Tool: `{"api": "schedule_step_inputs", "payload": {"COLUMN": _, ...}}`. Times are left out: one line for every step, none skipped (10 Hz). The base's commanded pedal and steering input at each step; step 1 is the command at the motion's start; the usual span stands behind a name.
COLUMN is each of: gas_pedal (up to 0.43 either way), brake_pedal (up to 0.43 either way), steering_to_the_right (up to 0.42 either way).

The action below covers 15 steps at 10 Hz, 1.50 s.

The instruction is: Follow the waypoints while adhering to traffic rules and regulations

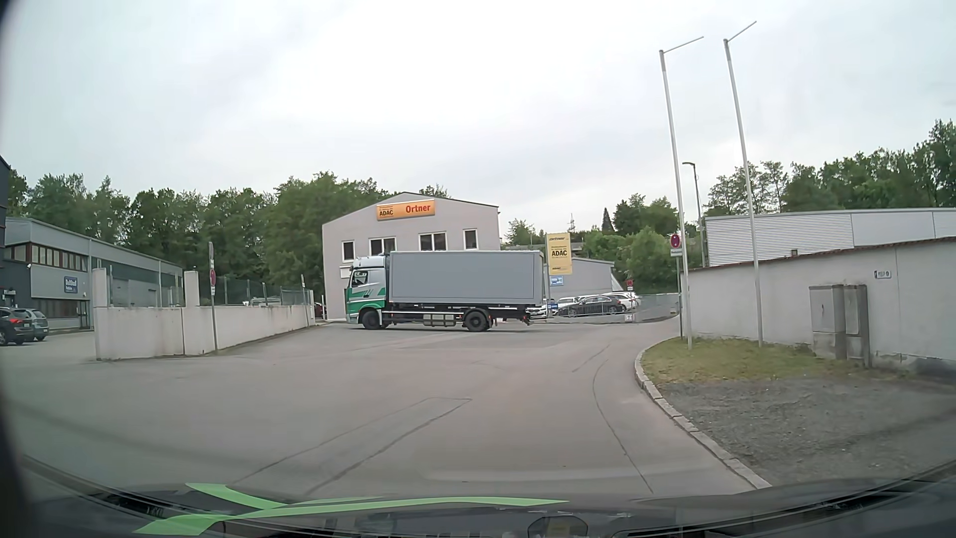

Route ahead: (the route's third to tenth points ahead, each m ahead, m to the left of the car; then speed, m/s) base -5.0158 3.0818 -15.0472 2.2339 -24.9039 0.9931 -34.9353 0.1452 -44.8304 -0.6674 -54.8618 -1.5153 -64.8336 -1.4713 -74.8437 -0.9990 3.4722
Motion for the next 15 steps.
{"api": "schedule_step_inputs", "payload": {"gas_pedal": 0.0, "brake_pedal": 0.201, "steering_to_the_right": 0.054}}
{"api": "schedule_step_inputs", "payload": {"gas_pedal": 0.0, "brake_pedal": 0.207, "steering_to_the_right": 0.054}}
{"api": "schedule_step_inputs", "payload": {"gas_pedal": 0.0, "brake_pedal": 0.207, "steering_to_the_right": 0.054}}
{"api": "schedule_step_inputs", "payload": {"gas_pedal": 0.0, "brake_pedal": 0.207, "steering_to_the_right": 0.054}}
{"api": "schedule_step_inputs", "payload": {"gas_pedal": 0.0, "brake_pedal": 0.201, "steering_to_the_right": 0.051}}
{"api": "schedule_step_inputs", "payload": {"gas_pedal": 0.0, "brake_pedal": 0.207, "steering_to_the_right": 0.046}}
{"api": "schedule_step_inputs", "payload": {"gas_pedal": 0.0, "brake_pedal": 0.207, "steering_to_the_right": 0.043}}
{"api": "schedule_step_inputs", "payload": {"gas_pedal": 0.0, "brake_pedal": 0.207, "steering_to_the_right": 0.043}}
{"api": "schedule_step_inputs", "payload": {"gas_pedal": 0.0, "brake_pedal": 0.201, "steering_to_the_right": 0.043}}
{"api": "schedule_step_inputs", "payload": {"gas_pedal": 0.0, "brake_pedal": 0.201, "steering_to_the_right": 0.043}}
{"api": "schedule_step_inputs", "payload": {"gas_pedal": 0.0, "brake_pedal": 0.201, "steering_to_the_right": 0.044}}
{"api": "schedule_step_inputs", "payload": {"gas_pedal": 0.0, "brake_pedal": 0.201, "steering_to_the_right": 0.044}}
{"api": "schedule_step_inputs", "payload": {"gas_pedal": 0.0, "brake_pedal": 0.201, "steering_to_the_right": 0.042}}
{"api": "schedule_step_inputs", "payload": {"gas_pedal": 0.0, "brake_pedal": 0.201, "steering_to_the_right": 0.034}}
{"api": "schedule_step_inputs", "payload": {"gas_pedal": 0.0, "brake_pedal": 0.201, "steering_to_the_right": 0.028}}
